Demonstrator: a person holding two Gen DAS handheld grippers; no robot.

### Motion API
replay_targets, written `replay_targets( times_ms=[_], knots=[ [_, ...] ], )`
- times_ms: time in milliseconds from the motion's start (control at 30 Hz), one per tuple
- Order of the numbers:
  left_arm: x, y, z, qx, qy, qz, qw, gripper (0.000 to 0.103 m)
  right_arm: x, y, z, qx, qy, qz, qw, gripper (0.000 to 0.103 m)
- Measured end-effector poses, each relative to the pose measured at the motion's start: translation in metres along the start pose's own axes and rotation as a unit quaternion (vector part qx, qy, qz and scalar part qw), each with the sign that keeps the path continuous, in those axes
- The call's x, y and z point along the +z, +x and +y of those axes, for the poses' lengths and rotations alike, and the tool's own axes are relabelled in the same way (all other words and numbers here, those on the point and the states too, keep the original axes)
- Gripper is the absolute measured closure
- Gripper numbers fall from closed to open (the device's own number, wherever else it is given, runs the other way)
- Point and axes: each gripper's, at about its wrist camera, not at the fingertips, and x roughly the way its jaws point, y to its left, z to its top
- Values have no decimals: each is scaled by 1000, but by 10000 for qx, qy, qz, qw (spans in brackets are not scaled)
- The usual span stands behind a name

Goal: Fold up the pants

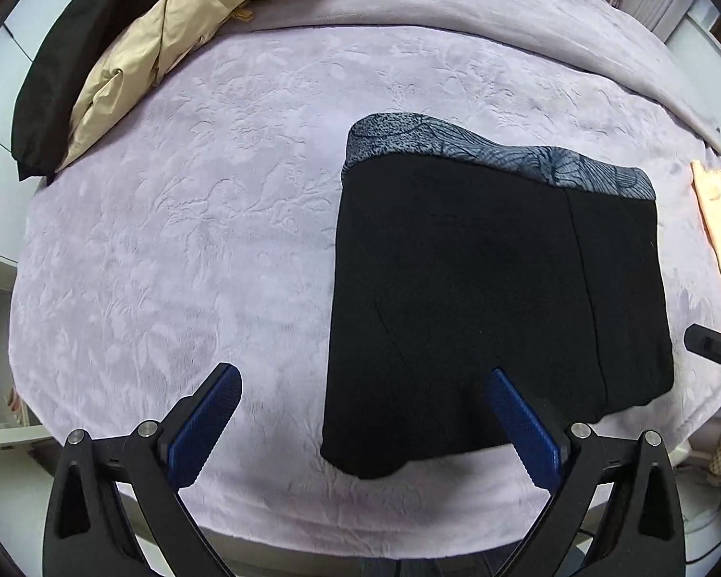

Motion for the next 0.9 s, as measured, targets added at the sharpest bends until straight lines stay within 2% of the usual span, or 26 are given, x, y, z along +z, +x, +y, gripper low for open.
replay_targets(
  times_ms=[133, 267, 333, 433, 567, 900],
  knots=[
    [-3, -2, -13, 112, 41, -3, 9999, 0, -12, -7, 22, -377, -258, -83, 9989, 9],
    [-6, -11, -19, 101, 64, -53, 9999, 0, -20, -12, 40, -575, -380, -228, 9974, 8],
    [-7, -13, -19, 158, 85, -95, 9998, 0, -23, -14, 46, -686, -412, -252, 9965, 0],
    [-7, -14, -19, 253, 81, -63, 9996, 0, -26, -18, 54, -726, -435, -294, 9960, 0],
    [-7, -18, -18, 191, -26, -73, 9998, 0, -27, -24, 62, -683, -416, -320, 9963, 0],
    [-7, -25, -21, 207, 100, -181, 9996, 0, -32, -24, 75, -881, -375, -289, 9950, 0]
  ],
)
